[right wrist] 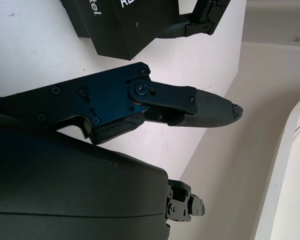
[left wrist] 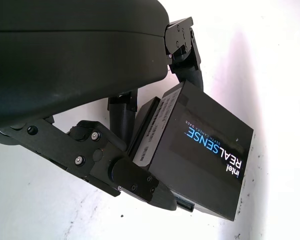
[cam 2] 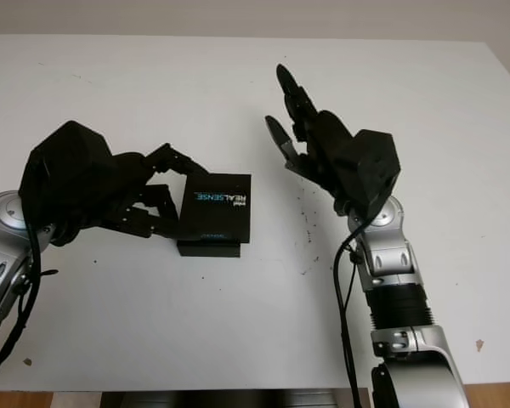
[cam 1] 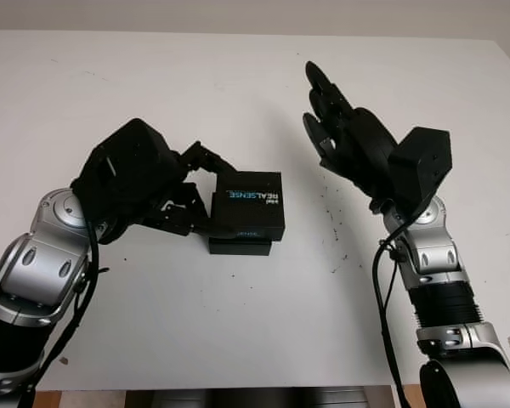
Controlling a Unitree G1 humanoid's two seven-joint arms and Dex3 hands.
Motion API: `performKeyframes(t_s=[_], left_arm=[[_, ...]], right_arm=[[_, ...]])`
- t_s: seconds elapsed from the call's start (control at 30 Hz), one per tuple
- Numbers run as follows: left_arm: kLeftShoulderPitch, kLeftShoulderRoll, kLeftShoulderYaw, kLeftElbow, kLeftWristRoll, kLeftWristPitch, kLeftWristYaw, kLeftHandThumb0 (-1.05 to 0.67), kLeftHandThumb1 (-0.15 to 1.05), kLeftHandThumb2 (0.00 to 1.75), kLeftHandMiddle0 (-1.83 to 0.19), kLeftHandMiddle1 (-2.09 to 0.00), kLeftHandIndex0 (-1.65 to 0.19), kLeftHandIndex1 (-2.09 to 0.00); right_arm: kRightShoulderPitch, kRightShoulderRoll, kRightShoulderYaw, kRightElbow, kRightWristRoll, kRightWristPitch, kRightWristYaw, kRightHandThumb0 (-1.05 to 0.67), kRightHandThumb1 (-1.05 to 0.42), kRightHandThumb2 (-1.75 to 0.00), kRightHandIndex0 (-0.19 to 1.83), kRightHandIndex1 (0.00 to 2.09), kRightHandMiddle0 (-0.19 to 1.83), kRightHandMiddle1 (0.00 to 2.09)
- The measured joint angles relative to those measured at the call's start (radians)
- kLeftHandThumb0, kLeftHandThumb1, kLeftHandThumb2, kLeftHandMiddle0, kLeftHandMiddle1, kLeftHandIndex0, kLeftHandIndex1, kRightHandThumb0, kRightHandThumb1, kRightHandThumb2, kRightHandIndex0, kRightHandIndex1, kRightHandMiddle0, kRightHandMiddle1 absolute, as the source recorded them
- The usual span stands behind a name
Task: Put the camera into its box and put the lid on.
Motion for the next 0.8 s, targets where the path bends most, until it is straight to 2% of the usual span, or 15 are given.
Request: performKeyframes(t_s=[0.43, 0.8], left_arm=[[-0.006, 0.041, 0.014, -0.037, -0.017, 0.064, -0.004, -0.31, 1.05, 0.19, -0.28, -1.84, -0.17, -1.71], [0.017, 0.06, 0.04, -0.051, -0.02, 0.066, 0.004, -0.31, 1.05, 0.18, -0.28, -1.83, -0.18, -1.69]], right_arm=[[-0.002, -0.001, 0.0, 0.02, -0.008, -0.02, 0.005, -0.76, -1.05, -0.56, -0.15, 0.05, -0.11, 0.05], [-0.002, -0.001, -0.001, 0.022, 0.005, -0.021, 0.016, -0.74, -1.05, -0.55, -0.16, 0.05, -0.12, 0.05]])
